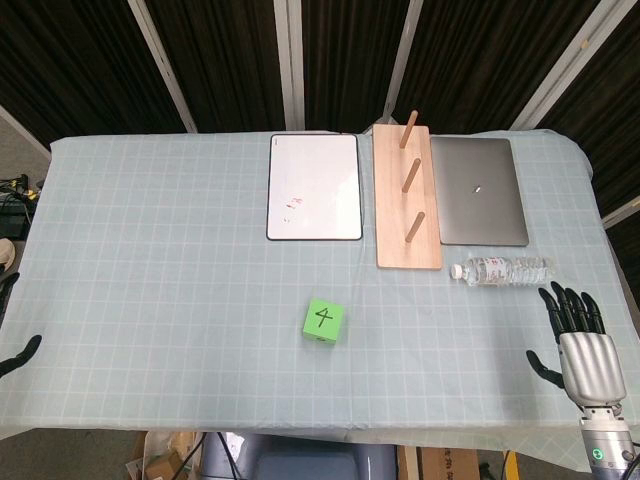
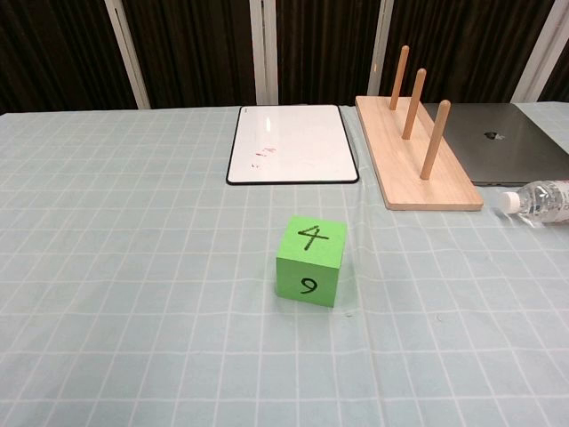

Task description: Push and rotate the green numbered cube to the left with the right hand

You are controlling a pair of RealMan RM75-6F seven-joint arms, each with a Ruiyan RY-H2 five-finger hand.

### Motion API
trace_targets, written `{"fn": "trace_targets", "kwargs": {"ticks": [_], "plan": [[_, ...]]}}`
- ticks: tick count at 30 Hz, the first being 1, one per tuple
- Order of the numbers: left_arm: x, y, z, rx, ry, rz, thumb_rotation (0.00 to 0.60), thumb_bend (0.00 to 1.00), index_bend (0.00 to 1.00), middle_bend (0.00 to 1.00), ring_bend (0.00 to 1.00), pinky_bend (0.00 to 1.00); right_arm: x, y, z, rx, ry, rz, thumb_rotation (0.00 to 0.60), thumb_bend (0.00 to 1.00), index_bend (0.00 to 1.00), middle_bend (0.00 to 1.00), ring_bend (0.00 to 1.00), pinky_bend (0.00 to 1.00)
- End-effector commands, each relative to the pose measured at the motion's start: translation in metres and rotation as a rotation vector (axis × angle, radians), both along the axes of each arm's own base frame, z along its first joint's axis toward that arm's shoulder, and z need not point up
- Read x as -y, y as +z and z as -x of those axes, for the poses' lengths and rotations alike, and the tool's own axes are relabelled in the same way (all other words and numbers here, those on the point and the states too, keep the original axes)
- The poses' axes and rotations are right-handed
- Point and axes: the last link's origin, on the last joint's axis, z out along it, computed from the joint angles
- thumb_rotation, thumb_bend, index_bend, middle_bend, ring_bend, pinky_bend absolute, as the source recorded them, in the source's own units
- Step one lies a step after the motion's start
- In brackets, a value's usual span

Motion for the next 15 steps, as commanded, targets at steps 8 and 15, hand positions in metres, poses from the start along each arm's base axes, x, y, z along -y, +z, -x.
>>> {"fn": "trace_targets", "kwargs": {"ticks": [8, 15], "plan": [[-0.0004, -0.0042, -0.0019, -0.014, 0.009, 0.011, 0.6, 0.31, 0.11, 0.02, 0.0, 0.0, -0.0011, 0.003, 0.0016, -0.001, -0.004, -0.001, 0.6, 0.27, 0.0, 0.0, 0.02, 0.0], [-0.0014, -0.0084, -0.0032, -0.011, -0.002, 0.026, 0.6, 0.31, 0.11, 0.02, 0.0, 0.0, -0.0032, 0.0049, 0.0004, 0.043, -0.004, -0.033, 0.6, 0.27, 0.0, 0.05, 0.1, 0.0]]}}
